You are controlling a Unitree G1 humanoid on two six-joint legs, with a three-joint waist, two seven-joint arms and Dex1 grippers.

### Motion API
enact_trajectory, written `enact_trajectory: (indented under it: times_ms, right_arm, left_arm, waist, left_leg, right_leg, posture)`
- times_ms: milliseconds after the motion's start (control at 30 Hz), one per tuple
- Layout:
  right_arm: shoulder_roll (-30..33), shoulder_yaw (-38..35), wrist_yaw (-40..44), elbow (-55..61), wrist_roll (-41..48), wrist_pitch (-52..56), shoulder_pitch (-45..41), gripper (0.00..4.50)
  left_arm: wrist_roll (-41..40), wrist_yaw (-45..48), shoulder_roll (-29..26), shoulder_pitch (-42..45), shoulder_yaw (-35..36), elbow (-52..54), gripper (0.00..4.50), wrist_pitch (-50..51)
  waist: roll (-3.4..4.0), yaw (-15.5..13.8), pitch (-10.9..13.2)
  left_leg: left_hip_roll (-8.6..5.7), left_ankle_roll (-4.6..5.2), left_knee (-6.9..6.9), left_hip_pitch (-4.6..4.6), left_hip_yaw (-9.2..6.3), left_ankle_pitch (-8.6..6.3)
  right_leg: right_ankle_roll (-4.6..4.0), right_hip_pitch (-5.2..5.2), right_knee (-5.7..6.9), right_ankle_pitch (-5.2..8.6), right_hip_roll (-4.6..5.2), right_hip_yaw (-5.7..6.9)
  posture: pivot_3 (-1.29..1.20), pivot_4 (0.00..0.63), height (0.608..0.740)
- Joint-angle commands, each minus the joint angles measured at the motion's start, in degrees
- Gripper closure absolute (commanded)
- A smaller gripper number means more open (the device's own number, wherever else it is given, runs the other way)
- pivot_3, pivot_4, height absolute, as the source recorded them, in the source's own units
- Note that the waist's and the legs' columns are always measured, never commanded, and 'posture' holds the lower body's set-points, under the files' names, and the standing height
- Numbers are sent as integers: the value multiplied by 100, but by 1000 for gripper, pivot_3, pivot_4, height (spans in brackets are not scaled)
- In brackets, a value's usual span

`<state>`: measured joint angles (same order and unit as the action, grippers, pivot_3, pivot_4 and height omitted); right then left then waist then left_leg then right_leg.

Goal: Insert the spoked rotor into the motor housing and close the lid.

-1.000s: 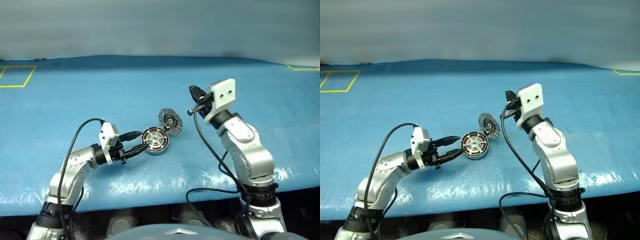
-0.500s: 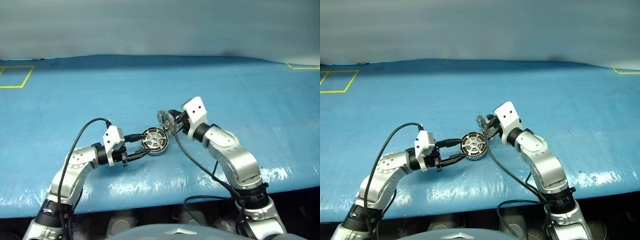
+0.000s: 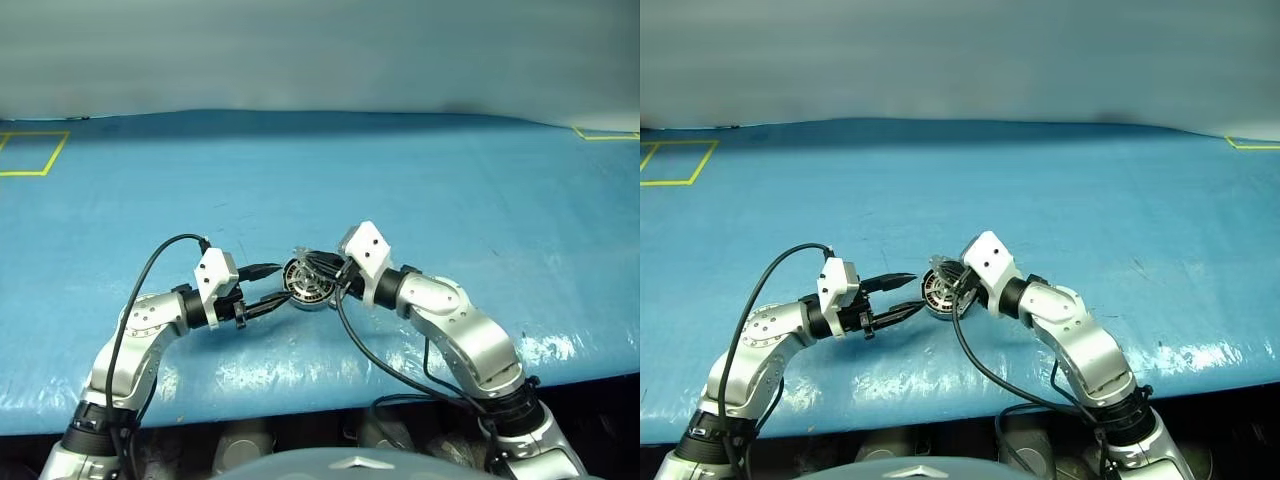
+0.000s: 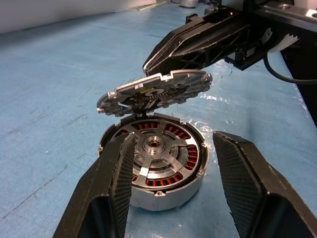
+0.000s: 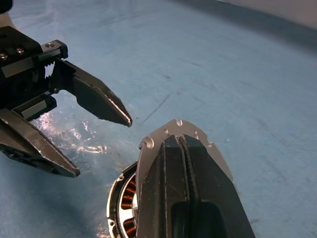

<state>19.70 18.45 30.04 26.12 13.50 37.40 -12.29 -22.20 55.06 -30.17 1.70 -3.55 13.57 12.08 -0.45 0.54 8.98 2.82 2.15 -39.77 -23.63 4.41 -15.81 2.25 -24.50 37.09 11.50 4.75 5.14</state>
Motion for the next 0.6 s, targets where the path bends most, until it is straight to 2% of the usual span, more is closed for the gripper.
enact_trajectory:
  times_ms: [33, 400, 600]
  right_arm:
    - [-12, 70, -82, -246, -139, -69, 134, 4500]
    - [-123, 479, -41, -653, -461, -201, 237, 4500]
    - [-364, -34, 221, -178, 73, -733, 269, 4500]
  left_arm:
    - [-84, 11, -32, -10, 14, 236, 1853, -5]
    - [-62, 9, -83, -12, 15, 197, 1853, -16]
    - [-55, 6, -59, -12, 5, 169, 1853, -62]
  waist:
    - [0, -6, 0]
    - [-1, 7, -1]
    - [0, 6, 0]
  left_leg:
    - [-1, 0, -2, 1, 0, 0]
    - [19, -7, -4, 3, 1, 4]
    - [20, -8, -3, 1, 2, 4]
  right_leg:
    - [1, 3, -2, 0, 0, 0]
    - [-21, 2, -3, 12, -17, 0]
    - [-25, -2, -3, 13, -17, -1]
  posture:
    - [0, 150, 740]
    - [0, 150, 740]
    - [0, 150, 740]
